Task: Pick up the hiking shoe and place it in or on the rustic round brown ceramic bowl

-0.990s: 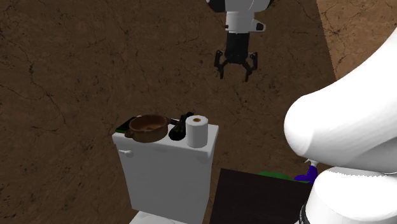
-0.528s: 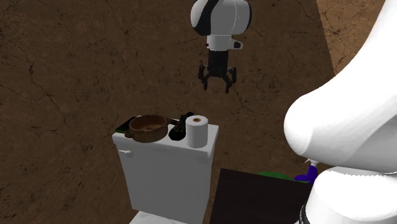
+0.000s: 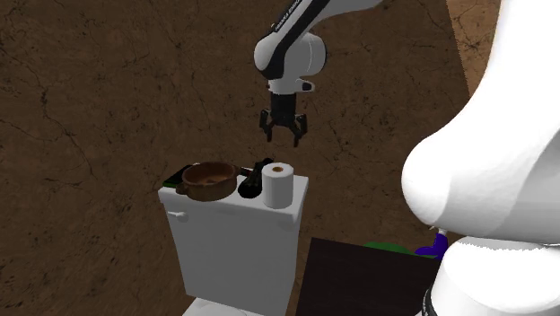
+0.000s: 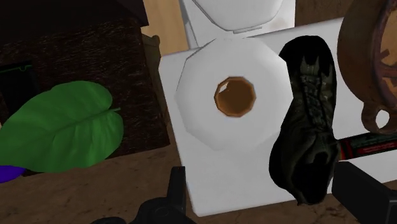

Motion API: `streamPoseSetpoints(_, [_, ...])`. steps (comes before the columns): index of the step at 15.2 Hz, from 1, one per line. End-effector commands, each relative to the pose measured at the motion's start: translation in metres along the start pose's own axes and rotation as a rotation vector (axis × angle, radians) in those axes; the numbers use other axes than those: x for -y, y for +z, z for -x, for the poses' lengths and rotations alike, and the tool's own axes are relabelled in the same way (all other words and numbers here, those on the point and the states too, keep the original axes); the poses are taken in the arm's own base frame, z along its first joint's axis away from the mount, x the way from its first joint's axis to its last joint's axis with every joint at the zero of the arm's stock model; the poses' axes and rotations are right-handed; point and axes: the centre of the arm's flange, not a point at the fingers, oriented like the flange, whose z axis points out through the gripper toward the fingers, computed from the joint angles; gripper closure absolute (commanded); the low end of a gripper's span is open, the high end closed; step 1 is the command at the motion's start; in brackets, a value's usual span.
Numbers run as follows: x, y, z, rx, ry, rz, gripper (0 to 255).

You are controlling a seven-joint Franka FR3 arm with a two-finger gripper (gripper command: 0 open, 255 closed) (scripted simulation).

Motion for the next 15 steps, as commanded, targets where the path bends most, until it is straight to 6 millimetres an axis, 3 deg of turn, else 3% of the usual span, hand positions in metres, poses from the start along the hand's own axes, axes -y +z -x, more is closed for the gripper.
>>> streamPoseSetpoints(1, [0.021,0.018,-0.007,0.001,0.007,0.001,0])
streamPoseSetpoints(9, [0.101,0.085,-0.028,0.009,0.032,0.005,0])
streamPoseSetpoints(15, [0.103,0.113,-0.028,0.010,0.032,0.005,0])
